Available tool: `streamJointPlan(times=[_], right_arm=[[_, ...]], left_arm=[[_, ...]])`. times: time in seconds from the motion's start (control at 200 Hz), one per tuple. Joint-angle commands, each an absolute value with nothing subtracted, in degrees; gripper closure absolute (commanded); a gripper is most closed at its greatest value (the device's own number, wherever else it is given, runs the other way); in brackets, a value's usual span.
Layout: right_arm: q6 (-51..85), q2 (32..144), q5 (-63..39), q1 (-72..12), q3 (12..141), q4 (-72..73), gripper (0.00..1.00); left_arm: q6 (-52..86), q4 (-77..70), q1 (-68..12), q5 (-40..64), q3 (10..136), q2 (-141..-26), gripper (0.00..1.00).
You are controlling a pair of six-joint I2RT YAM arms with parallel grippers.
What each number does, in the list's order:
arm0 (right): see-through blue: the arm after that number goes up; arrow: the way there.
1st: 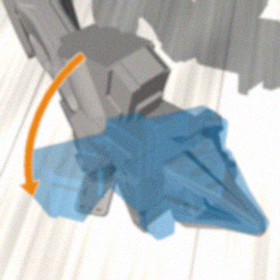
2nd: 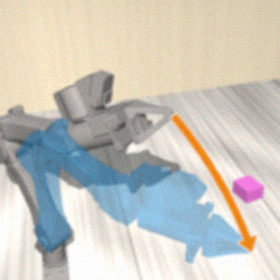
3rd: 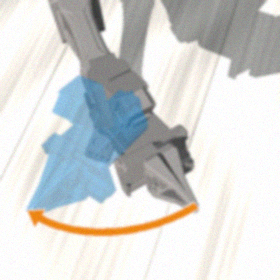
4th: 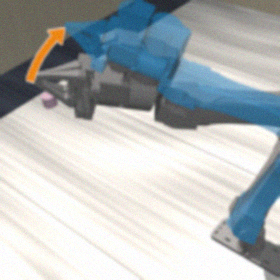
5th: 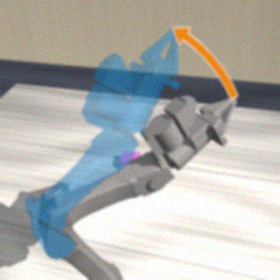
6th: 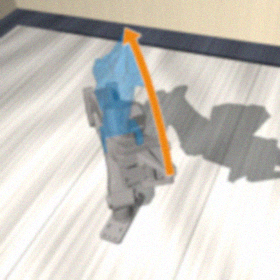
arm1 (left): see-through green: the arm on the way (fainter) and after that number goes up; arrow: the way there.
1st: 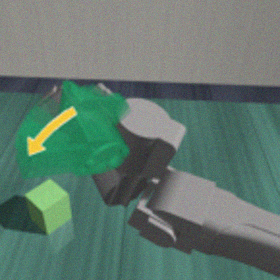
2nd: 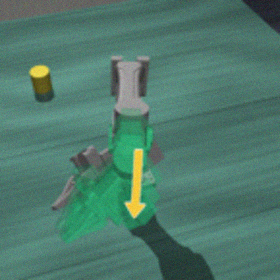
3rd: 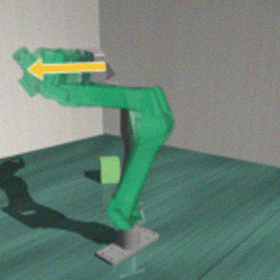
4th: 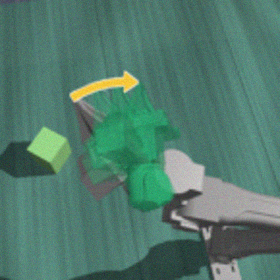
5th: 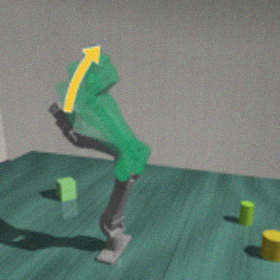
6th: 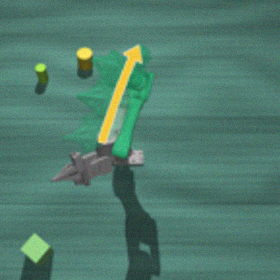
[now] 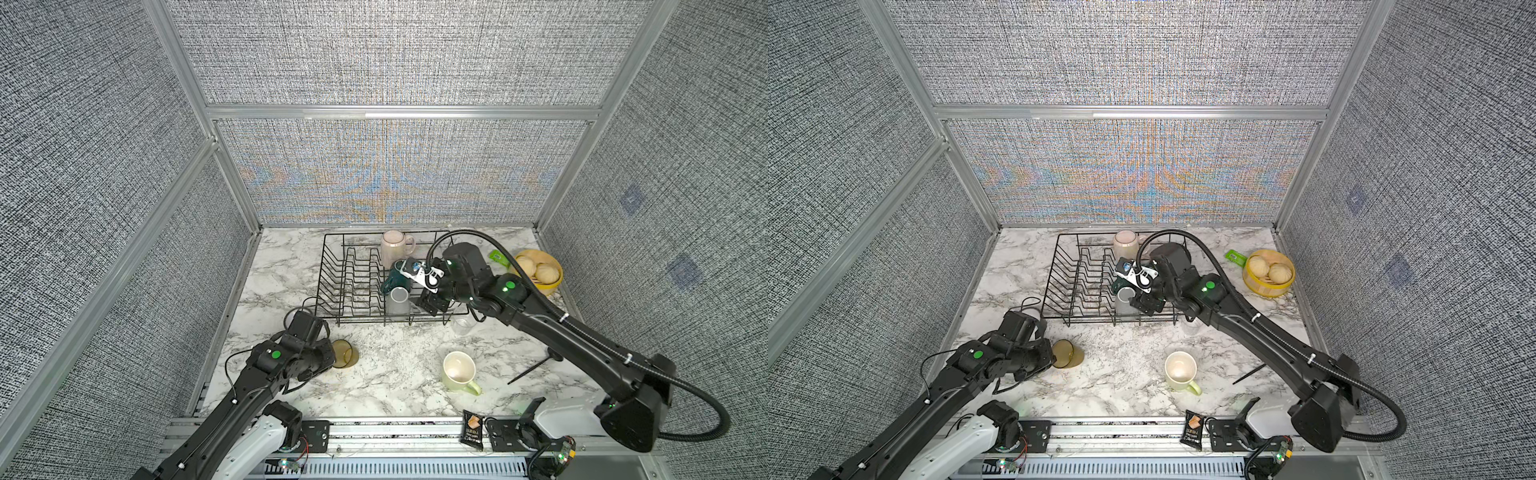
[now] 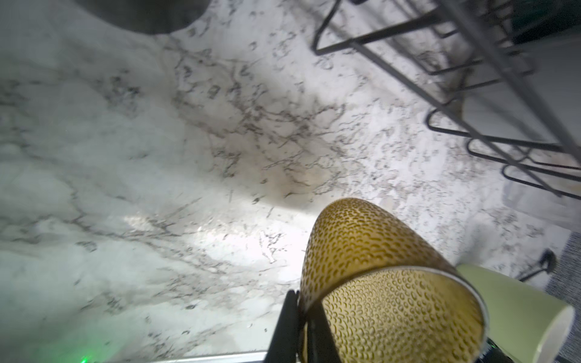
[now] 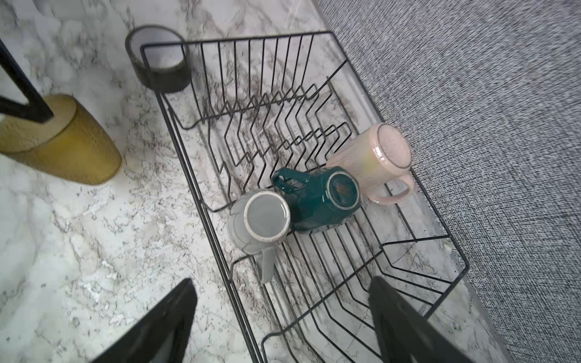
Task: Load cups into a dish rack
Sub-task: Pick up the cup from the bottom-left of the table, then place the cup upside down at the dish rack.
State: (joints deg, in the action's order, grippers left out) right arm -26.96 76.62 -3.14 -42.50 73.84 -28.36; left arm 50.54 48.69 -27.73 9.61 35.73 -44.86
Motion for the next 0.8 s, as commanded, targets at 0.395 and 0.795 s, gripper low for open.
streamJointPlan(times=[0.395, 0.795], right_arm=[[23.6, 57.0, -7.2, -41.3, 54.3, -7.1, 0.10], [64.2, 61.5, -29.0, -35.6, 43.5, 23.1, 0.11]], left_arm=[[46.2, 17.1, -27.8, 23.7, 41.6, -49.1, 1.00], [52.2, -7.1, -28.0, 37.5, 49.6, -65.6, 1.00]])
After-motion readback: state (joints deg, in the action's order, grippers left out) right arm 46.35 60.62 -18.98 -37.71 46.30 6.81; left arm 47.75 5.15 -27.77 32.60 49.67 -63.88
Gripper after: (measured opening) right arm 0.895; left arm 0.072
